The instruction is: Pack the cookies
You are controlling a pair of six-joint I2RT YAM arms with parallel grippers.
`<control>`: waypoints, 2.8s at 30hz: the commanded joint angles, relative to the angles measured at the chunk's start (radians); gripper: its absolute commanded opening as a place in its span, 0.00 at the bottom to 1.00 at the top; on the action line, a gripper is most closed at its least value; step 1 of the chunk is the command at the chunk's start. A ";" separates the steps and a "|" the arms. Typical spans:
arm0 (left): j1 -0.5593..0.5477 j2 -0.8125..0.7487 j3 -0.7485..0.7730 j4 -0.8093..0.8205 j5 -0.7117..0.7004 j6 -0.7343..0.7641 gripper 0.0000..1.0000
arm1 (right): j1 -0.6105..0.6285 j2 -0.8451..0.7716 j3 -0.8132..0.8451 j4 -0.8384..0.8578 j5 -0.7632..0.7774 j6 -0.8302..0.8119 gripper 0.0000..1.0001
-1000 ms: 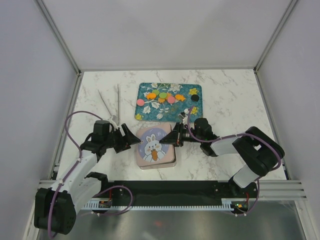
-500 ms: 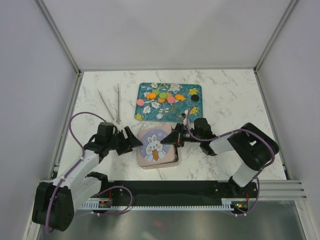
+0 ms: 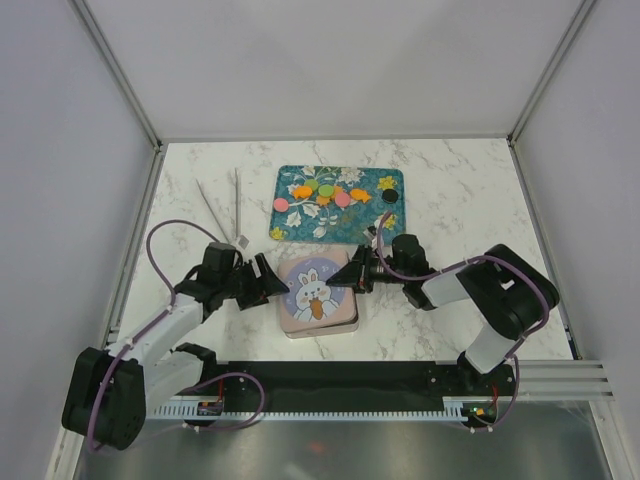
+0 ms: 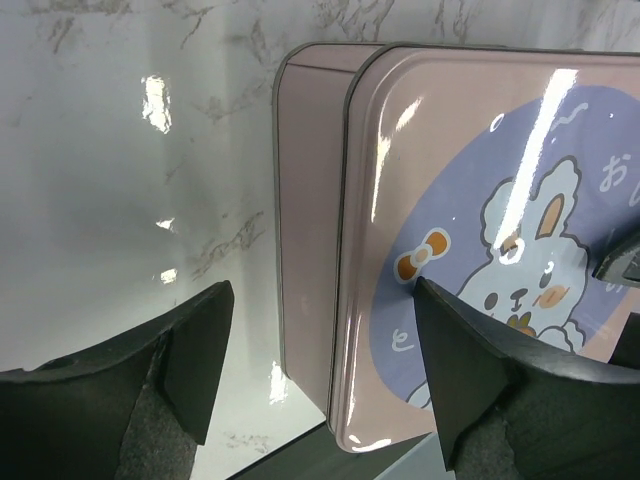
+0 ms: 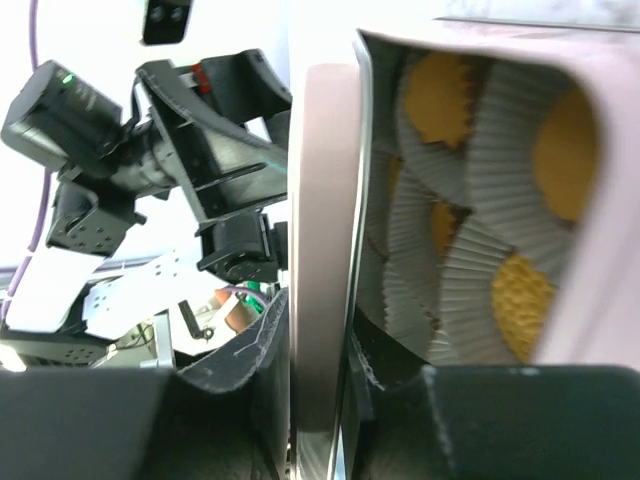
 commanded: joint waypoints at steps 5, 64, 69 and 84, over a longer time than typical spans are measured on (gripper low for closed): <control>-0.058 0.048 0.059 0.038 -0.079 -0.030 0.79 | -0.036 -0.079 -0.033 -0.085 0.004 -0.092 0.30; -0.235 0.132 0.229 -0.033 -0.144 -0.051 0.74 | -0.048 -0.498 0.006 -0.825 0.372 -0.463 0.82; -0.250 0.139 0.246 -0.041 -0.150 -0.056 0.74 | -0.033 -0.470 0.020 -0.822 0.379 -0.463 0.81; -0.255 0.261 0.339 -0.082 -0.159 -0.022 0.74 | -0.001 -0.447 -0.004 -0.767 0.391 -0.408 0.50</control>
